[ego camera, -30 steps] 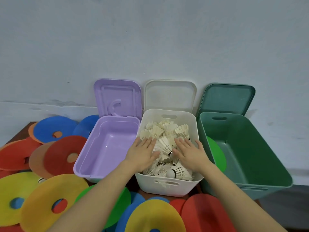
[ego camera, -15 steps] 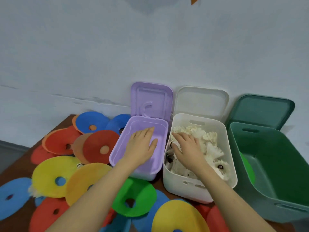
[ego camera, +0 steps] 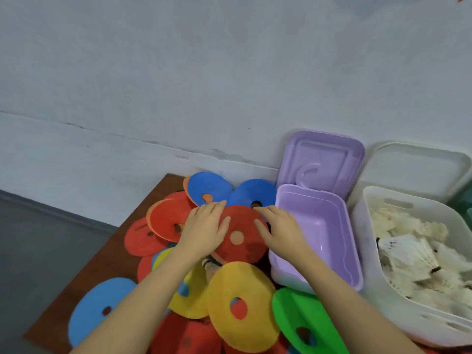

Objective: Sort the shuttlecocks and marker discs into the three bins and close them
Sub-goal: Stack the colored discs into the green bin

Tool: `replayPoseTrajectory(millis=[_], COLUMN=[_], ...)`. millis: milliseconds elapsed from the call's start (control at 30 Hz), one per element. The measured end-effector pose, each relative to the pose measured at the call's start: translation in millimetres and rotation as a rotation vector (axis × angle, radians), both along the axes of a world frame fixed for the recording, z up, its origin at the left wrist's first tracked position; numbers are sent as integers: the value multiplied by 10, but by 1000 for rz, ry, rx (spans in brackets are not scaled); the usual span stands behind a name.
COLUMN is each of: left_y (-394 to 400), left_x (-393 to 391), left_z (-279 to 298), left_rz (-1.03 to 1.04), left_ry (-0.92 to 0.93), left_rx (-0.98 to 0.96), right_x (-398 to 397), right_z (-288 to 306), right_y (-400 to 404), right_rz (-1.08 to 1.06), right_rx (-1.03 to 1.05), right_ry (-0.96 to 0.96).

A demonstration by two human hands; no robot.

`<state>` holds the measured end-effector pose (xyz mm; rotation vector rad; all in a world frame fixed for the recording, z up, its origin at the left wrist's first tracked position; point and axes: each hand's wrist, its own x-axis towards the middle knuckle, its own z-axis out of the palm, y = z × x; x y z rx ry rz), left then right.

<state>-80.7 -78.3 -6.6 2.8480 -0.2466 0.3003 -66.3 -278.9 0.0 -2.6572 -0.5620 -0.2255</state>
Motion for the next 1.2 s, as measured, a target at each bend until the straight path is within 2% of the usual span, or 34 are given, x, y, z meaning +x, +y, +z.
replayPoseTrajectory(millis=[200,433,700,933,1100,1200], left_y=[813,1238,1256,1224,1155,1168], left_x=[110,401,1192,1839,2121,2211], left_z=[-290,-527,-564,-800,-1069,-1191], left_rz=[-42,-31,-13,105,192,196], left_ry=[99,181,205,254,309,295], left_rx=[-30,-72,-53,-33,-112,-128], right_x=[39,267,1109,1859,2228,2277], right_z=[-310,-623,-622,-820,-1043,-1202], right_y=[795,1118,1157,891,778,764], right_rz=[-22,-86,-182,-331,-474,-535], right_rx=[-27,-87,-160,-389,-551,-565], right_ry=[105,138,118,181,215,232])
